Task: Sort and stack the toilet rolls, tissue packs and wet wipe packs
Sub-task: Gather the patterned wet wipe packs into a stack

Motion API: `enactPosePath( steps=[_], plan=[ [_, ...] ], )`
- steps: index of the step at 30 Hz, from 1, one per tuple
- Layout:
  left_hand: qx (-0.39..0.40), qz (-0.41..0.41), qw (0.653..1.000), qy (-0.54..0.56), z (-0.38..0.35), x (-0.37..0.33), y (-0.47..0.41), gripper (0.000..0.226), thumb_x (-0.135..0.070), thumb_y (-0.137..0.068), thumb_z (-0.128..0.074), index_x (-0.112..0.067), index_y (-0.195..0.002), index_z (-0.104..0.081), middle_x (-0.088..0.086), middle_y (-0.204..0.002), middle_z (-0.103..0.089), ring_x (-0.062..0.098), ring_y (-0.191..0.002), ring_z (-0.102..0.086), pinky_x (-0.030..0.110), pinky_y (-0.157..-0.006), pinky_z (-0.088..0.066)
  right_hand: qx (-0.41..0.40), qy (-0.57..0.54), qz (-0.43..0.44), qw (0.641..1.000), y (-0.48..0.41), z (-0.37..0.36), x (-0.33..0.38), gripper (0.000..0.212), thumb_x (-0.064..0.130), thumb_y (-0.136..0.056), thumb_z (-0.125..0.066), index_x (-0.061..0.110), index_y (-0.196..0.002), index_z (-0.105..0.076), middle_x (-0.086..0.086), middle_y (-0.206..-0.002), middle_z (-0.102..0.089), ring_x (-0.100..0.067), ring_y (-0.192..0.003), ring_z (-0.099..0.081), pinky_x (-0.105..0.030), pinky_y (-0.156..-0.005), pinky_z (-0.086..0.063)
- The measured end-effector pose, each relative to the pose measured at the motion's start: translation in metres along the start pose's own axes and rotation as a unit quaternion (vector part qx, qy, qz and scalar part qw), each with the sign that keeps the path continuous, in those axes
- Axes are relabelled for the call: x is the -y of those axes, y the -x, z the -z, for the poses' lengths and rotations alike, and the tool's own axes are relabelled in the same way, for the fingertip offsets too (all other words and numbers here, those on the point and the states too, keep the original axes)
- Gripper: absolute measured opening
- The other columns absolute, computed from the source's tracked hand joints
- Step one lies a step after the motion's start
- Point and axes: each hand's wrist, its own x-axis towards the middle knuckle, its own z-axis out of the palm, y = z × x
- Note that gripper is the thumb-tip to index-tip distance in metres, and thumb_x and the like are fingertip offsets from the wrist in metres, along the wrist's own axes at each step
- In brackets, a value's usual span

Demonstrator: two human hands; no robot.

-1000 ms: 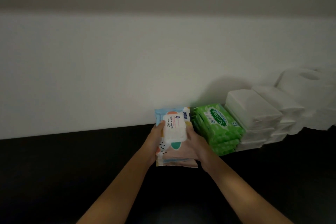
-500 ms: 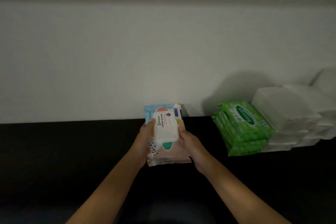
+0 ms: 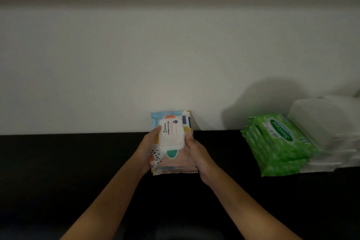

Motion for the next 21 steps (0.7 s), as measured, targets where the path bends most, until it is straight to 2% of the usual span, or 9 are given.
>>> enactPosePath(
  steps=[2,4,7,9,12,14,16,19,21],
  plan=[
    [0.003,-0.003,1.0,-0.005,0.0,-0.002,-0.002,0.023,-0.033,-0.095,-0.045,-0.017,-0.089,-0.061,0.005,-0.062,-0.073,0.019,-0.053,-0.07,0.025,-0.042,-0.054,-0.005,-0.021,-0.004,1.0,-0.002,-0.001,0.003,0.046,0.034,-0.098,-0.035,0.013,-0.138,-0.04,-0.015,-0.132,-0.054,-0.029,-0.115,-0.057,-0.038,-0.097,-0.048],
    [0.002,0.002,1.0,-0.011,-0.002,-0.004,-0.002,0.023,-0.033,-0.094,-0.045,-0.018,-0.089,-0.061,0.005,-0.064,-0.074,0.02,-0.055,-0.071,0.025,-0.045,-0.054,-0.003,-0.044,-0.002,0.999,-0.001,-0.002,0.005,0.042,0.029,-0.098,-0.037,0.011,-0.134,-0.045,-0.015,-0.13,-0.056,-0.029,-0.115,-0.057,-0.035,-0.092,-0.05],
    [-0.005,0.005,1.0,-0.017,-0.004,-0.004,-0.001,0.021,-0.035,-0.093,-0.048,-0.02,-0.093,-0.061,0.008,-0.082,-0.073,0.024,-0.073,-0.069,0.031,-0.058,-0.053,-0.001,-0.066,0.022,0.998,0.0,-0.002,0.006,0.038,0.03,-0.098,-0.036,0.012,-0.128,-0.051,-0.014,-0.127,-0.06,-0.03,-0.114,-0.058,-0.026,-0.072,-0.054],
    [-0.006,0.008,1.0,-0.02,-0.004,-0.005,0.001,0.02,-0.036,-0.093,-0.048,-0.021,-0.094,-0.061,0.009,-0.09,-0.069,0.025,-0.08,-0.066,0.033,-0.063,-0.052,0.003,-0.071,0.032,0.997,0.0,-0.001,0.006,0.039,0.031,-0.098,-0.036,0.013,-0.128,-0.051,-0.013,-0.126,-0.061,-0.029,-0.114,-0.059,-0.024,-0.066,-0.053],
    [-0.007,0.007,0.999,-0.031,-0.005,-0.006,0.004,0.026,-0.038,-0.093,-0.047,-0.019,-0.108,-0.059,0.011,-0.101,-0.068,0.026,-0.086,-0.065,0.034,-0.065,-0.052,0.005,-0.075,0.03,0.997,-0.001,0.001,0.005,0.04,0.032,-0.098,-0.035,0.014,-0.13,-0.05,-0.014,-0.127,-0.06,-0.029,-0.109,-0.06,-0.027,-0.07,-0.052],
    [-0.002,0.0,0.999,-0.04,-0.007,-0.006,0.005,0.037,-0.039,-0.094,-0.044,-0.019,-0.125,-0.051,0.013,-0.119,-0.063,0.03,-0.101,-0.062,0.04,-0.079,-0.053,0.006,-0.069,0.028,0.997,0.0,0.002,0.005,0.039,0.033,-0.097,-0.035,0.015,-0.129,-0.051,-0.013,-0.125,-0.06,-0.026,-0.1,-0.063,-0.026,-0.067,-0.053],
    [-0.007,0.001,0.998,-0.069,-0.009,-0.007,0.004,0.049,-0.043,-0.094,-0.043,-0.019,-0.137,-0.041,0.014,-0.13,-0.056,0.032,-0.115,-0.056,0.045,-0.098,-0.046,0.003,-0.068,0.031,0.997,-0.001,0.003,0.006,0.042,0.037,-0.097,-0.036,0.016,-0.13,-0.052,-0.013,-0.126,-0.06,-0.027,-0.105,-0.062,-0.03,-0.076,-0.053],
    [-0.012,0.001,0.996,-0.085,-0.011,-0.007,0.003,0.048,-0.043,-0.095,-0.041,-0.018,-0.136,-0.044,0.015,-0.131,-0.056,0.033,-0.117,-0.055,0.047,-0.105,-0.041,0.007,-0.057,0.037,0.998,-0.004,0.002,0.005,0.046,0.041,-0.097,-0.036,0.015,-0.132,-0.05,-0.014,-0.129,-0.058,-0.03,-0.115,-0.057,-0.041,-0.099,-0.047],
    [-0.008,-0.003,0.997,-0.081,-0.011,-0.007,0.004,0.042,-0.039,-0.096,-0.04,-0.016,-0.129,-0.05,0.016,-0.128,-0.059,0.033,-0.115,-0.057,0.047,-0.104,-0.042,0.008,-0.01,0.046,0.999,-0.004,0.002,0.003,0.045,0.04,-0.097,-0.034,0.016,-0.133,-0.049,-0.013,-0.128,-0.059,-0.029,-0.114,-0.058,-0.042,-0.101,-0.045]
  ],
)
